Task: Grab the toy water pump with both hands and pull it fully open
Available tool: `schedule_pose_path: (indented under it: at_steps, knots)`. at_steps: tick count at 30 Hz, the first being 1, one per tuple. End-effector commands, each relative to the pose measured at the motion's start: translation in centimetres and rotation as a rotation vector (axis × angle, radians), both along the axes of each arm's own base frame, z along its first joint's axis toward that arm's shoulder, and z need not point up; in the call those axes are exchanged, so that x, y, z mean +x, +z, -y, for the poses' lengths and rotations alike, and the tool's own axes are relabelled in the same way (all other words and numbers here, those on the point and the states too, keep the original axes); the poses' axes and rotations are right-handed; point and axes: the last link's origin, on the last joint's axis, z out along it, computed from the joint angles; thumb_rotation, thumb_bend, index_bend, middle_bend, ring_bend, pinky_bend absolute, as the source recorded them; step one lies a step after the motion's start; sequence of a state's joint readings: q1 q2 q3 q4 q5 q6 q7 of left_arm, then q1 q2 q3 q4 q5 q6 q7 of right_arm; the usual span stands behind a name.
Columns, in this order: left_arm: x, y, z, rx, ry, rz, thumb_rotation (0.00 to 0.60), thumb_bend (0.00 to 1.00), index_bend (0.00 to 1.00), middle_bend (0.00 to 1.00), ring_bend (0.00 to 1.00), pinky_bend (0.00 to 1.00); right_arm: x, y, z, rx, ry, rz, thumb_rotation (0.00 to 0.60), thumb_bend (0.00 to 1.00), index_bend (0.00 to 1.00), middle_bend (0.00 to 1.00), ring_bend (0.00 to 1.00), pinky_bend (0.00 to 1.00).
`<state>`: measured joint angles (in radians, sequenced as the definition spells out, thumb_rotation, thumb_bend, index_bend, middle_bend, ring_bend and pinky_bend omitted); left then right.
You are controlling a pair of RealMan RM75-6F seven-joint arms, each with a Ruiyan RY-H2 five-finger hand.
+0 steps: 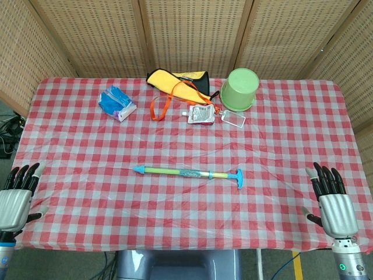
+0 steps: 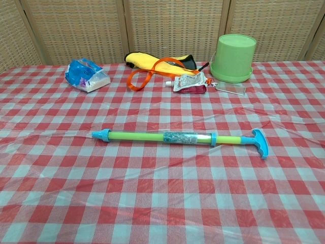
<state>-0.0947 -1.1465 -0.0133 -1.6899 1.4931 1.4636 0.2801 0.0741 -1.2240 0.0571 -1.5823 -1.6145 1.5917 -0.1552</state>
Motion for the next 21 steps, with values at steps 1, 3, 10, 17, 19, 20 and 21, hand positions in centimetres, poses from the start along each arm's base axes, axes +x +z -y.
schedule_pose_path:
  at_steps: [1, 3, 10, 17, 19, 20, 21]
  knots:
    - [0.07, -0.15, 0.00, -0.010, 0.001, 0.010, 0.600, 0.11, 0.00, 0.00, 0.00, 0.00, -0.05, -0.04, -0.02, 0.006, -0.007, -0.005, 0.600, 0.08, 0.02, 0.00, 0.00, 0.00]
    - [0.10, -0.20, 0.01, -0.016, 0.002, 0.015, 0.600, 0.11, 0.00, 0.00, 0.00, 0.00, -0.07, -0.10, -0.01, 0.011, -0.009, -0.008, 0.600, 0.08, 0.02, 0.00, 0.00, 0.00]
    - [0.17, 0.01, -0.06, -0.006, -0.001, 0.012, 0.600, 0.11, 0.00, 0.00, 0.00, 0.00, 0.36, -0.16, -0.12, 0.008, 0.016, 0.002, 0.600, 0.08, 0.07, 0.00, 0.00, 0.00]
    - [0.06, -0.14, -0.09, -0.015, 0.004, 0.005, 0.600, 0.11, 0.00, 0.00, 0.00, 0.00, 0.46, -0.34, -0.19, 0.013, 0.017, -0.001, 0.600, 0.08, 0.08, 0.00, 0.00, 0.00]
    - [0.04, -0.19, -0.08, -0.017, 0.007, 0.004, 0.600, 0.11, 0.00, 0.00, 0.00, 0.00, 0.56, -0.45, -0.20, 0.016, 0.020, 0.001, 0.600, 0.08, 0.10, 0.00, 0.00, 0.00]
    - [0.06, -0.18, -0.07, -0.016, 0.007, 0.004, 0.600, 0.11, 0.00, 0.00, 0.00, 0.00, 0.65, -0.53, -0.18, 0.018, 0.023, 0.005, 0.600, 0.08, 0.11, 0.00, 0.00, 0.00]
    - [0.07, -0.16, -0.06, -0.014, 0.007, 0.004, 0.600, 0.11, 0.00, 0.00, 0.00, 0.00, 0.77, -0.62, -0.13, 0.021, 0.027, 0.010, 0.600, 0.08, 0.12, 0.00, 0.00, 0.00]
